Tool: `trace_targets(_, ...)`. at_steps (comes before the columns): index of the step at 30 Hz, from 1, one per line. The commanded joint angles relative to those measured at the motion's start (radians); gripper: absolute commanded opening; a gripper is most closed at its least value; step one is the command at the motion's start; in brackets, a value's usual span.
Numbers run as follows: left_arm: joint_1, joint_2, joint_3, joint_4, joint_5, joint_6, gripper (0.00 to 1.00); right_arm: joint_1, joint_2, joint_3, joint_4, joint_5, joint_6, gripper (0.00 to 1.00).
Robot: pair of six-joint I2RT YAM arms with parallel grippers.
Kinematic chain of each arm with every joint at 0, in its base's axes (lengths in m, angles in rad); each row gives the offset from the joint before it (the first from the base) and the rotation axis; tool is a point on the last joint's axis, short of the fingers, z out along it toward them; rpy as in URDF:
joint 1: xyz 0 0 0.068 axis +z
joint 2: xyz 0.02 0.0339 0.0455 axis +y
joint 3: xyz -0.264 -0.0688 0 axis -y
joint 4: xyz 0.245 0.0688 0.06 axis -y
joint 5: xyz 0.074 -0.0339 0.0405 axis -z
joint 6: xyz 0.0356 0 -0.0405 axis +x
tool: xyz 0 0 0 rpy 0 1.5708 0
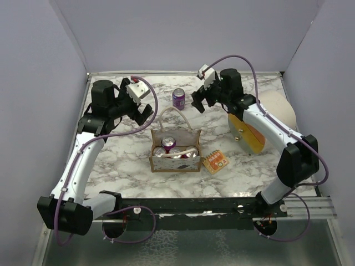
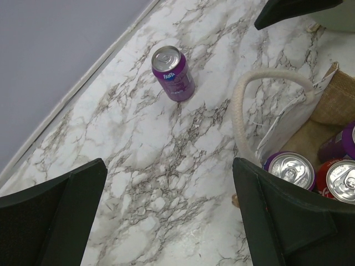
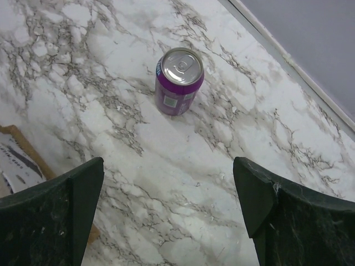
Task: Place the beverage into the canvas bag
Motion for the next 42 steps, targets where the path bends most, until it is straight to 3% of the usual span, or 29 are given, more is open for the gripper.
trace_targets(1,0.009,-0.022,-0.032,0.055,-0.014,-0.014,0.99,-0.002,0.069,0.074,0.065,0.060,0.006,1.00)
trace_targets(14,0.009,-0.013,-0.096,0.090,0.047,-0.013,0.99,-0.003,0.251,0.175,0.109,0.095,0.023,1.00)
trace_targets(33,0.009,0.004,-0.092,0.091,0.031,0.008,0.99,0.002,0.466,0.341,0.059,-0.109,0.033,1.00)
trace_targets(42,0.009,-0.003,-0.097,0.092,0.039,0.009,0.99,0.011,0.564,0.428,0.067,-0.048,0.087,1.00)
